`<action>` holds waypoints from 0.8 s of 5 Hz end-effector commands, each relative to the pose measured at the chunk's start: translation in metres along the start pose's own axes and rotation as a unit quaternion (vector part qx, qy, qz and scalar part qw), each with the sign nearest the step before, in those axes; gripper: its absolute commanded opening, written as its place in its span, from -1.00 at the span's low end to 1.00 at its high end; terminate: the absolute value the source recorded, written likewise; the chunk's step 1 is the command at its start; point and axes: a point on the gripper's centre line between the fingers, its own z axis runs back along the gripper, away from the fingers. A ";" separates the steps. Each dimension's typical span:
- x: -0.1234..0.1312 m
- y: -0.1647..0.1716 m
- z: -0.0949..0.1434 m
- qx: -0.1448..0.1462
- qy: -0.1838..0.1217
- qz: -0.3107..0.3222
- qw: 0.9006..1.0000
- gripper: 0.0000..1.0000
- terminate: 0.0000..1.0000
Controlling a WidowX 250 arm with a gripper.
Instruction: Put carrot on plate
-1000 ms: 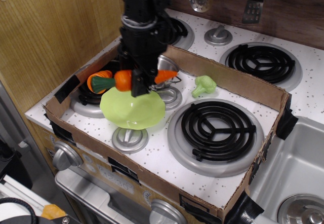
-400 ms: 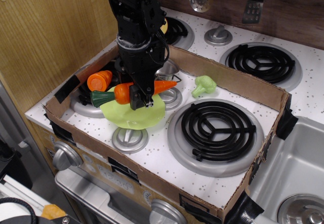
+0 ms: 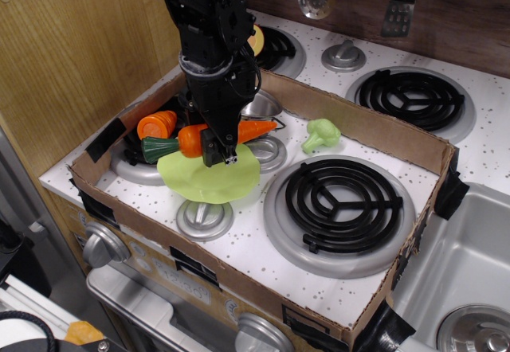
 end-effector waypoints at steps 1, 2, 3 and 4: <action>-0.009 0.002 0.003 0.016 -0.011 0.003 1.000 -1.00 -1.00; -0.011 0.002 0.003 0.020 -0.015 -0.002 1.000 -1.00 -1.00; -0.012 0.009 -0.003 0.004 -0.028 -0.012 1.000 1.00 -1.00; -0.012 0.011 0.001 0.007 -0.025 -0.016 1.000 1.00 -1.00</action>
